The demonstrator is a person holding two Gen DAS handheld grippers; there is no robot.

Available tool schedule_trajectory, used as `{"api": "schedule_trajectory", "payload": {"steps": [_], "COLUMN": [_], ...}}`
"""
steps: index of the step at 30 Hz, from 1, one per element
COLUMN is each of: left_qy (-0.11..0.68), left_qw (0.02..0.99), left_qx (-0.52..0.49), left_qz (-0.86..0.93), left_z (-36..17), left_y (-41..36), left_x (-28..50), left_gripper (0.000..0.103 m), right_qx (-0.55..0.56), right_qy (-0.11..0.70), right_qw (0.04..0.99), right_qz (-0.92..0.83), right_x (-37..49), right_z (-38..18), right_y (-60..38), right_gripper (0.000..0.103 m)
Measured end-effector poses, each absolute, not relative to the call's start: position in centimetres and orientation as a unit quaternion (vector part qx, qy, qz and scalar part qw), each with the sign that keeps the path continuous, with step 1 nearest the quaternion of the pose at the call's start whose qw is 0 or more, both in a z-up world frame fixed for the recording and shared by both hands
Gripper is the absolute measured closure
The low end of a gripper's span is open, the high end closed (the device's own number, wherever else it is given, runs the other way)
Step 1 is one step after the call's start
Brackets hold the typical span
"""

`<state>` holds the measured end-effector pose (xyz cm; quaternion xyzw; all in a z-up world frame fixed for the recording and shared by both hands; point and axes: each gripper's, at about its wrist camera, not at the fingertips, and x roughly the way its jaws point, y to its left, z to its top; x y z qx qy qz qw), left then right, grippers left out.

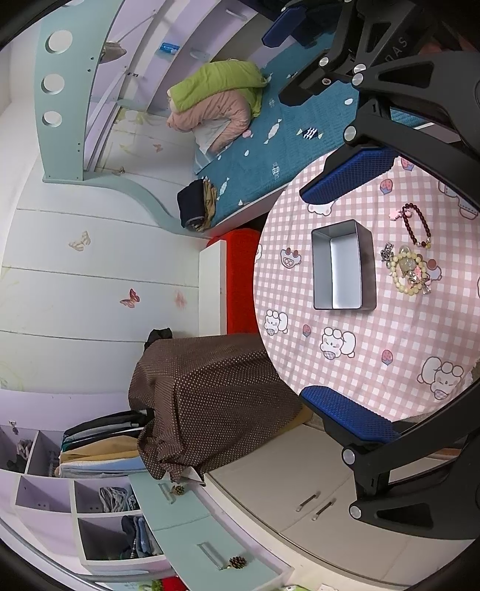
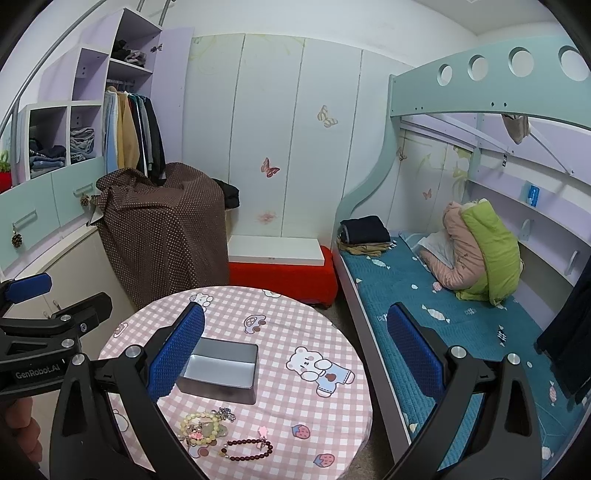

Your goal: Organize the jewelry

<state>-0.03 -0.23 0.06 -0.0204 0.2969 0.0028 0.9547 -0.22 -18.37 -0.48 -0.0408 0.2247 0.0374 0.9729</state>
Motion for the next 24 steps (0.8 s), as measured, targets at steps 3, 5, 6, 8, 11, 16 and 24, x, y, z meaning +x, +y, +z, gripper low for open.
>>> {"api": "schedule_trajectory", "payload": {"steps": [3, 5, 6, 8, 11, 16, 24], "left_qy": [0.296, 0.296, 0.297, 0.300, 0.299, 0.298, 0.297], "left_qw": [0.955, 0.955, 0.955, 0.954, 0.954, 0.954, 0.954], "left_qx": [-0.021, -0.021, -0.023, -0.023, -0.023, -0.022, -0.022], "left_qz": [0.004, 0.003, 0.002, 0.001, 0.001, 0.002, 0.002], "left_z": [0.51, 0.59, 0.61, 0.70, 0.97, 0.78, 0.83], "left_y": [-0.10, -0.10, -0.08, -0.11, -0.17, -0.14, -0.08], "left_x": [-0.13, -0.12, -0.09, 0.24, 0.36, 0.33, 0.37], "left_gripper": [0.005, 0.005, 0.005, 0.005, 0.005, 0.005, 0.005], "right_qx": [-0.040, -0.040, -0.039, -0.040, -0.038, -0.038, -0.036], "right_qy": [0.224, 0.225, 0.225, 0.225, 0.223, 0.223, 0.223], "right_qw": [0.973, 0.973, 0.973, 0.973, 0.973, 0.973, 0.973], "right_qz": [0.038, 0.038, 0.038, 0.038, 0.039, 0.040, 0.040], "right_x": [-0.22, -0.10, -0.06, 0.00, -0.17, 0.04, 0.28], "right_z": [-0.51, -0.45, -0.48, -0.51, -0.44, -0.52, -0.29], "right_y": [-18.27, -18.42, -18.40, -18.30, -18.51, -18.63, -18.84], "right_gripper": [0.008, 0.008, 0.008, 0.008, 0.008, 0.008, 0.008]}}
